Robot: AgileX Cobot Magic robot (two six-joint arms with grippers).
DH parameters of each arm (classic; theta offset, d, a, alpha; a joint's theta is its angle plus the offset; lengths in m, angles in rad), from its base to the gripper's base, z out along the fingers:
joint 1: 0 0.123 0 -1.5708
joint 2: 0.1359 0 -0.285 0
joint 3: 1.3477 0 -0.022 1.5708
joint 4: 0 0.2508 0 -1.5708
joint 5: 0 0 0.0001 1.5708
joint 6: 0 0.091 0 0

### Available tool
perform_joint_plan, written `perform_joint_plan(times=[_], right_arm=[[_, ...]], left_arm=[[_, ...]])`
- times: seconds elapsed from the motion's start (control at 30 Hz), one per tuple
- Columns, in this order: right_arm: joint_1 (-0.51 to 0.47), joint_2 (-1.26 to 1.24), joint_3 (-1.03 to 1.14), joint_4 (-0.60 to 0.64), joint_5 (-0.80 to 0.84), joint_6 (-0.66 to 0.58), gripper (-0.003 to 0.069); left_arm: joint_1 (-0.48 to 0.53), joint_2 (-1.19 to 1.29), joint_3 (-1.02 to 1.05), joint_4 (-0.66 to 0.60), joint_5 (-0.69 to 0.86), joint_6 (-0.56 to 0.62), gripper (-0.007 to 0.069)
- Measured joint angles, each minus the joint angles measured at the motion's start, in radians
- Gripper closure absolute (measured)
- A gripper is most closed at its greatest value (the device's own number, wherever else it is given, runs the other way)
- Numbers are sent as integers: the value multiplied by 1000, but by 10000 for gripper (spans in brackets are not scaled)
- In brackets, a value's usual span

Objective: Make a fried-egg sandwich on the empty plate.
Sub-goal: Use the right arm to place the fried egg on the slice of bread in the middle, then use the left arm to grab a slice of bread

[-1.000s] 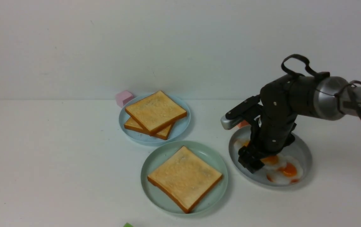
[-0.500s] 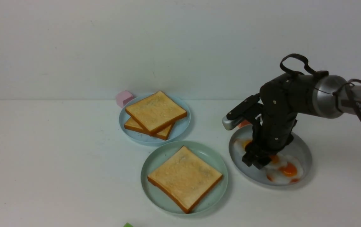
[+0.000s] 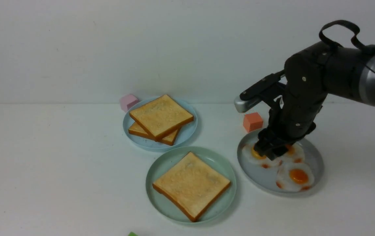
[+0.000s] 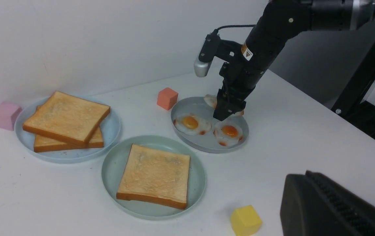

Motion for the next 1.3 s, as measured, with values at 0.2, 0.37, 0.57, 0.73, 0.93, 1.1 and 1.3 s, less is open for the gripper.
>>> perform_joint_plan(times=[0.2,0.37,0.57,0.73,0.93,1.1,1.3], right_arm=[[181,22,0,79,-122,1,213],[241,96,0,87,-238,24,213],[245,153,0,113,-288,51,213],[245,153,0,137,-319,53,195],[245,153,0,138,-298,53,-3],[245,91,0,138,-255,57,2],[245,-142,-3,100,-22,69,171]], left_arm=[[0,0,0,0,-11,1,638],[0,0,0,0,-10,2,637],[0,0,0,5,-11,3,636],[0,0,0,15,-11,3,634],[0,2,0,37,-11,3,634],[0,62,0,63,26,3,631],[0,358,-4,108,57,7,638]])
